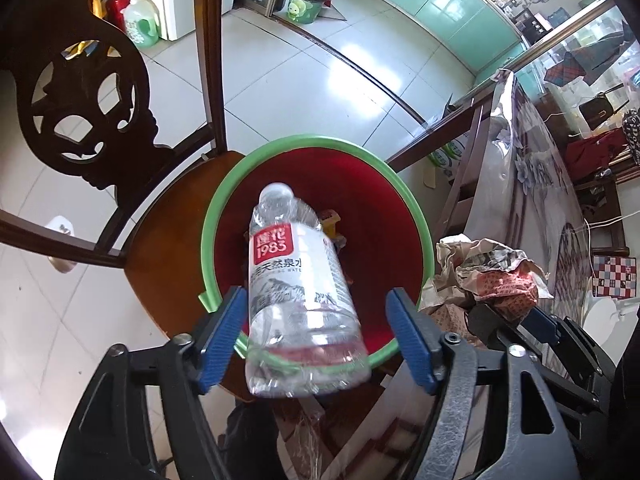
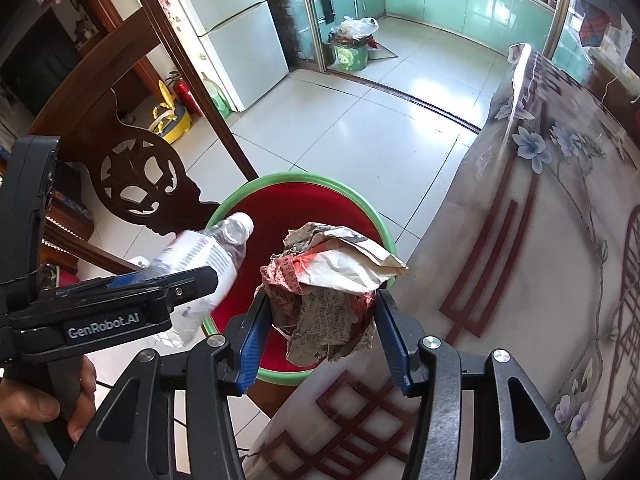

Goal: Collect trash

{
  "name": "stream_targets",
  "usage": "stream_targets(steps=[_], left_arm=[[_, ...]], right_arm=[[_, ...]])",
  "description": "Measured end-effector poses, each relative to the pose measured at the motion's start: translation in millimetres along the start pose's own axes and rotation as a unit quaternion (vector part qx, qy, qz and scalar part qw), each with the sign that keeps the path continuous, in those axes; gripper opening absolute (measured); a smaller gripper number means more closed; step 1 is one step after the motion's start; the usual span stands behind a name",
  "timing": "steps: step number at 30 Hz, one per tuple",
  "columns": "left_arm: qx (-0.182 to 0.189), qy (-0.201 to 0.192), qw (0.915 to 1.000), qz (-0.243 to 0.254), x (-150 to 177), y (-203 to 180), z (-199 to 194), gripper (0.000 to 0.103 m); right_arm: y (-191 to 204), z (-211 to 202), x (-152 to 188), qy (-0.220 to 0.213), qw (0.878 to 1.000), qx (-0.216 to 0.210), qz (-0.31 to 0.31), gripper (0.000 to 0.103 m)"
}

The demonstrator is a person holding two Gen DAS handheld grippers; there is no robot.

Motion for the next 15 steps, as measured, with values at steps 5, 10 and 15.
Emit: stream_targets(steps=[5, 10, 15], left_arm=[[-0.003, -0.022, 0.9997, 0.002, -3, 1, -11, 0.086], [-0.010, -0.039, 0.9992, 0.003, -1, 3, -21, 0.088], [-0.011, -0.064, 0.9979, 0.009, 4, -3, -37, 0.091]], right_arm=[[0, 5, -1, -0.002, 1.000, 0.004, -0.005, 0.057], [1, 1, -4, -0.014, 1.000, 0.008, -0.005, 0.062], [1, -14, 1, -0.030, 1.000, 0.007, -0.001, 0.065]])
Point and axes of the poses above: each gripper's, at about its wrist camera, not at the fingertips, and z roughly the way its jaws point, y to its left, x to its underside, the point moved 4 cm from there along z, roughly the way its jaws point, and after that the axes turned 6 degrees about x, right-handed, at the moved point
